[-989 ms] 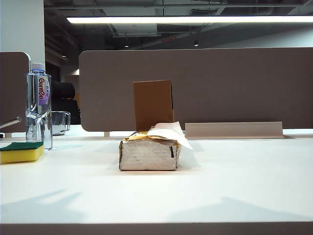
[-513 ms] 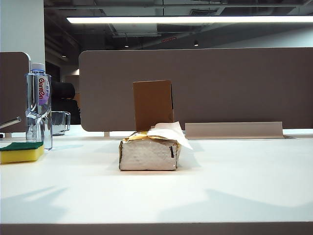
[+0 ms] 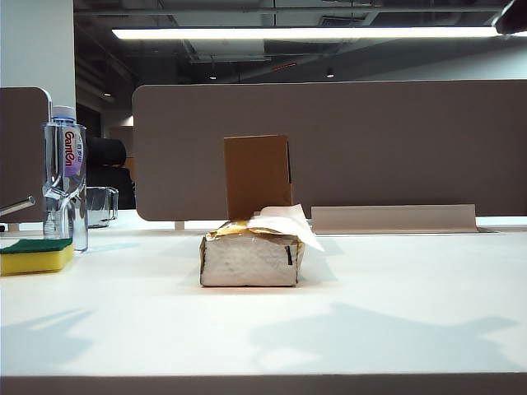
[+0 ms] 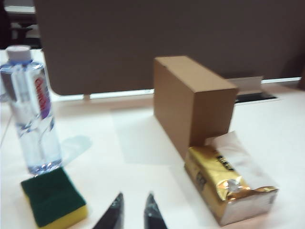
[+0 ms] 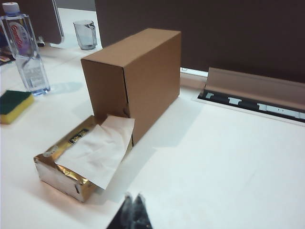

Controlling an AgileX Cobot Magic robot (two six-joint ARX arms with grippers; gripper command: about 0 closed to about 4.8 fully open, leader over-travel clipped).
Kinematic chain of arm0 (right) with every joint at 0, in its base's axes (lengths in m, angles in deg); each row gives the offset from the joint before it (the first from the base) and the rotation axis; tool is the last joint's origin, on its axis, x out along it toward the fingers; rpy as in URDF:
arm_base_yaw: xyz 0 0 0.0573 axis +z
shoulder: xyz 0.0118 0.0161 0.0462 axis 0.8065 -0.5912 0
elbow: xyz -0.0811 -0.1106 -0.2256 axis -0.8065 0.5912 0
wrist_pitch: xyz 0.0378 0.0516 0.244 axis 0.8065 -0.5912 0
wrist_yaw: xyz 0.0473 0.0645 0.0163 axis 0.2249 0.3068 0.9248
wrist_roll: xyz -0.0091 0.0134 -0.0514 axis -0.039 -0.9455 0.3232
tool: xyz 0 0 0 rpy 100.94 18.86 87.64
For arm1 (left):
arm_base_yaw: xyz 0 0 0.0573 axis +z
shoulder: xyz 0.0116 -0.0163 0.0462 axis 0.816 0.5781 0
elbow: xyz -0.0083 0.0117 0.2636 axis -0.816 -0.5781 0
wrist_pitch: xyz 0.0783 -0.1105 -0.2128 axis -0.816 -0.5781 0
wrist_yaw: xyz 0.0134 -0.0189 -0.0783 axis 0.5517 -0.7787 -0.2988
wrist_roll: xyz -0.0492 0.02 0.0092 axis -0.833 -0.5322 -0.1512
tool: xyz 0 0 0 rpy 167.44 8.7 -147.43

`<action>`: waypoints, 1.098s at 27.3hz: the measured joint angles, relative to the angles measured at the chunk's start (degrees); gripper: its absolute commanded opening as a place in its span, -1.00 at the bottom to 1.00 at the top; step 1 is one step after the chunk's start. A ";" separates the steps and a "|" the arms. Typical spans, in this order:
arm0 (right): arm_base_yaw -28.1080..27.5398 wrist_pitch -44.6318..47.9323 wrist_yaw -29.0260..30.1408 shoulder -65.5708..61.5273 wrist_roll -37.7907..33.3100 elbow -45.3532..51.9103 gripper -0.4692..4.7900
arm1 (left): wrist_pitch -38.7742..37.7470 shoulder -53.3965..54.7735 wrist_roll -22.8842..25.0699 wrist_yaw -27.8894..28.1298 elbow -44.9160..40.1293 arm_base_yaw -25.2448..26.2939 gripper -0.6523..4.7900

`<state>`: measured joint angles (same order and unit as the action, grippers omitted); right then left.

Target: Move the sponge from right to left to wipe the table, avoiding obstacles on the table, and finally reaching the bottle of mineral water.

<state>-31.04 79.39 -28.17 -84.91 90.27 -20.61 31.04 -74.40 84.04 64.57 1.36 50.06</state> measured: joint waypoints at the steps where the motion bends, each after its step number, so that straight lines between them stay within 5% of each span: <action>1: 0.00 1.75 0.02 -1.49 -0.02 1.14 -0.83 | 0.33 0.00 0.00 0.48 -0.81 0.00 -0.55; 19: -0.09 -3.28 -2.71 15.67 -4.26 8.11 -0.83 | 1.68 0.00 0.76 0.52 -4.87 0.00 -0.57; 30: -0.09 -3.58 -3.65 23.43 -4.57 15.74 -0.83 | 10.60 -0.02 -0.46 0.55 -12.57 0.00 -0.57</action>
<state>-31.13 75.81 -31.82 -61.48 85.70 -4.87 41.64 -74.43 83.58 65.11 -11.21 50.06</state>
